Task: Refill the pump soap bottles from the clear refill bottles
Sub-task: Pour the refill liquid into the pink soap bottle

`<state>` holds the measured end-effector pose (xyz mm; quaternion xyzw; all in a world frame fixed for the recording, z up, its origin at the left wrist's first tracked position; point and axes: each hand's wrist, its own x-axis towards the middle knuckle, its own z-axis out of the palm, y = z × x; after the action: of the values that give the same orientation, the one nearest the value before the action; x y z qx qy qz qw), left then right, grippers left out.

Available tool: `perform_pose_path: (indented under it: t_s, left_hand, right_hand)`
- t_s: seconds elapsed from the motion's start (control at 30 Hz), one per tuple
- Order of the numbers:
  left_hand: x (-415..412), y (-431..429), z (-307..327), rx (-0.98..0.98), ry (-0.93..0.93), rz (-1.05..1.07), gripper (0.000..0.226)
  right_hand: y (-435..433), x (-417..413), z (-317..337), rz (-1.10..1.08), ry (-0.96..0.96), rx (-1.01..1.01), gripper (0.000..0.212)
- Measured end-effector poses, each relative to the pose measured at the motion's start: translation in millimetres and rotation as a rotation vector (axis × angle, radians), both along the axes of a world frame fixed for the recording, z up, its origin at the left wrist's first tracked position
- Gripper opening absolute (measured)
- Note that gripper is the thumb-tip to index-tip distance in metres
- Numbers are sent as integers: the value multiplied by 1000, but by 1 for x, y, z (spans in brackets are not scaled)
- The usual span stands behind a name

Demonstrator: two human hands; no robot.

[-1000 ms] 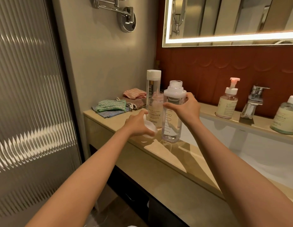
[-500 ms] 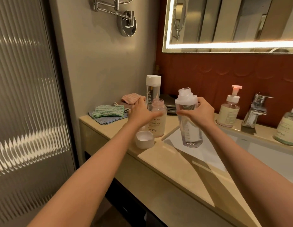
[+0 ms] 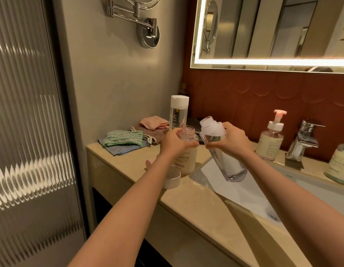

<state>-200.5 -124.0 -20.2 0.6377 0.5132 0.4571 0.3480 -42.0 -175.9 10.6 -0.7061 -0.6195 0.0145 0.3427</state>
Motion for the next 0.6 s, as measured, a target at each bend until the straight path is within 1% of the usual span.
perform_pose_path:
  t_s: [0.13,0.37,0.53,0.6]
  left_hand:
    - [-2,-5,1,5,-11,-13,85]
    - [-2,-9,4,-19,-13,-23,82]
    - [-2,-9,4,-8,-11,-29,82]
    - [-1,-10,4,-6,-15,-32,81]
  right_hand:
    - [2,-5,13,-48,-139,-60,66]
    - [5,-12,28,-26,-278,-135,67]
    - [0,-17,41,-31,-437,-148,68]
    - [-1,-19,44,-34,-461,-171,68]
